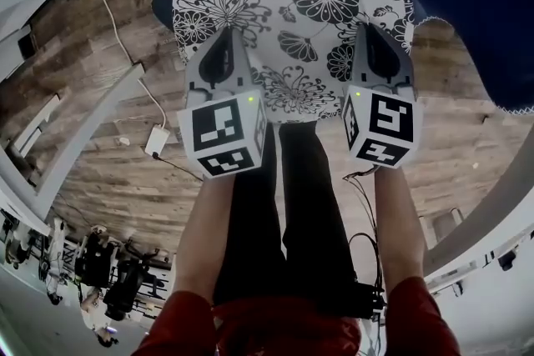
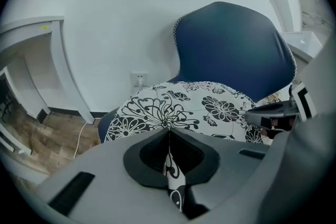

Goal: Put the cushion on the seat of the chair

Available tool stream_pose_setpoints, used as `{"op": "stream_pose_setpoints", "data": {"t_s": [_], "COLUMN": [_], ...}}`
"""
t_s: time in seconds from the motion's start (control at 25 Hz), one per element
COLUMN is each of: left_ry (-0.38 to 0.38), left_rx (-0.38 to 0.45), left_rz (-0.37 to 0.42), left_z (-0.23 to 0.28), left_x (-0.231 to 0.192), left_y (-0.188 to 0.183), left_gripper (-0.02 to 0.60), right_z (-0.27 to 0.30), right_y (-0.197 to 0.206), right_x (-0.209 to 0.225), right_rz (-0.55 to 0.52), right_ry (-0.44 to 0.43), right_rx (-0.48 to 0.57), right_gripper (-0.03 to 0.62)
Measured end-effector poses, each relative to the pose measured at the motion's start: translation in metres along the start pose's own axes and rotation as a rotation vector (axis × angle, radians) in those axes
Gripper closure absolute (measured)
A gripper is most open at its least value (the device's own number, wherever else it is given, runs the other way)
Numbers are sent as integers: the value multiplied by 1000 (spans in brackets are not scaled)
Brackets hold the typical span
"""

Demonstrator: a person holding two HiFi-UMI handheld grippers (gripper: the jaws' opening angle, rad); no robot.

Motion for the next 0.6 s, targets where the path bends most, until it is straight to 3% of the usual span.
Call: {"op": "stream_pose_setpoints", "data": {"t_s": [0.28,0.6], "left_ry": [-11,-7], "left_rx": [-12,-23], "left_rz": [-14,34], "left_z": [7,12], "left_x": [-1,-3], "left_y": [6,9], "left_gripper": [552,552], "right_z": [6,10], "right_y": [3,7], "right_x": [-1,2], "right_rz": [-11,-18], "right_ry": [25,49], "right_rx": [-18,-26], "right_gripper": [565,563]}}
Point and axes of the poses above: the fingertips, and each gripper's own axes: z forward along the fingers, x to its right, y out of its underside, the point moved 10 cm from there along -z, backward along the fingers, and after that the axes turned 6 degrees about -x, right-handed, at the moved point
